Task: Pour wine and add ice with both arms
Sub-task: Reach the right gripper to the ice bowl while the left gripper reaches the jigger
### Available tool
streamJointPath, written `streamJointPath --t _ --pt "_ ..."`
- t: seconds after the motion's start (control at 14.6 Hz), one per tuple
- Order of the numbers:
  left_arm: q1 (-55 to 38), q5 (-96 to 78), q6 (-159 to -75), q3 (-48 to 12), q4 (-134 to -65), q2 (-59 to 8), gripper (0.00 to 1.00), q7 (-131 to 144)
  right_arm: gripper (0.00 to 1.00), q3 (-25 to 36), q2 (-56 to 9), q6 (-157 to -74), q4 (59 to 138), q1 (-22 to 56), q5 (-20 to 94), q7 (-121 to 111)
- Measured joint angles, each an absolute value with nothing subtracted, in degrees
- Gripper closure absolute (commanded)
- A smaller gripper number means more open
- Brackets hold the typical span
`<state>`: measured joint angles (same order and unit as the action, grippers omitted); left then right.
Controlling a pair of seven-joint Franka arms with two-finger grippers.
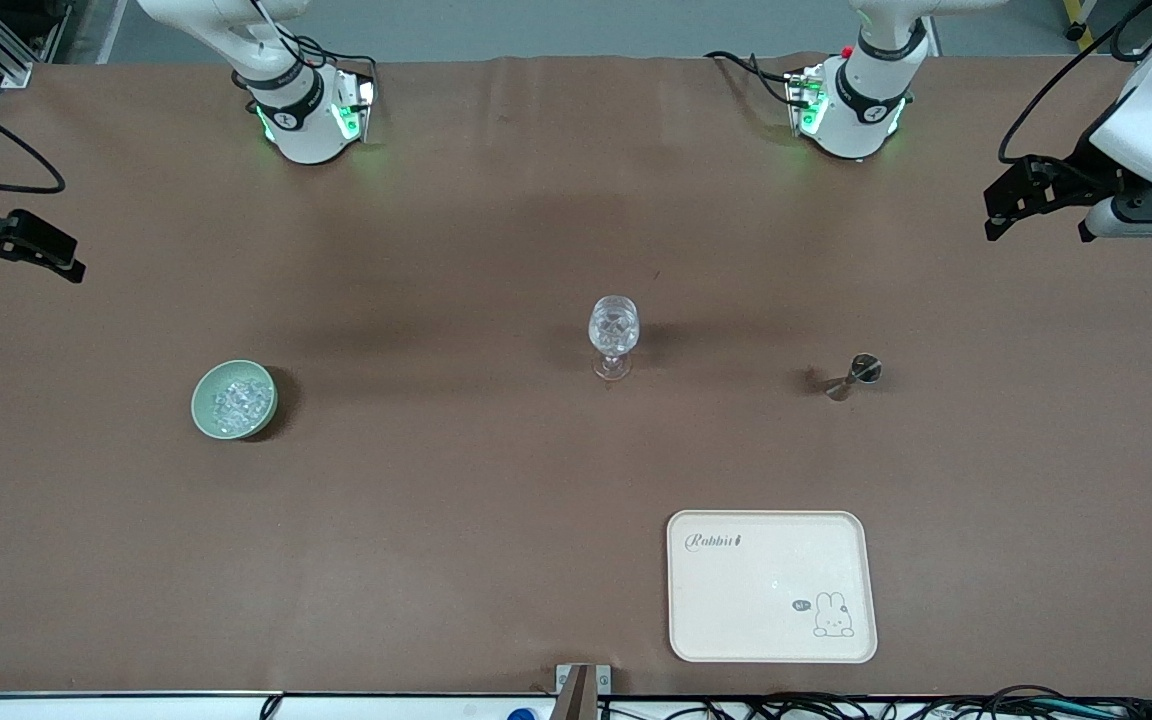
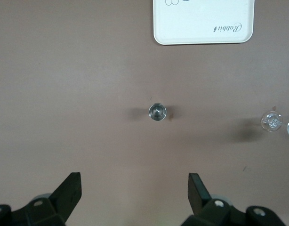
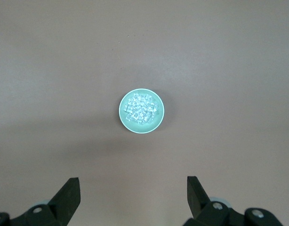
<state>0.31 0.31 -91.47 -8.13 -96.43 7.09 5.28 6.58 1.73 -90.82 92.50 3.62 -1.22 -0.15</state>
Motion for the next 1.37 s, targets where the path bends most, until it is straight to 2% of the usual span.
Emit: streamJointPath --t 0.82,1.37 --pt "6.1 -2.1 -91.0 -7.6 -94.9 4.3 0.0 7.1 0.0 6.5 1.7 -90.9 92.5 3.6 -1.2 -0.2" --pt "7.6 -7.2 -90.9 -7.6 -94.7 -6.9 0.01 26.4 0.0 6.5 1.7 -91.0 92.6 3.6 -1.2 -0.2"
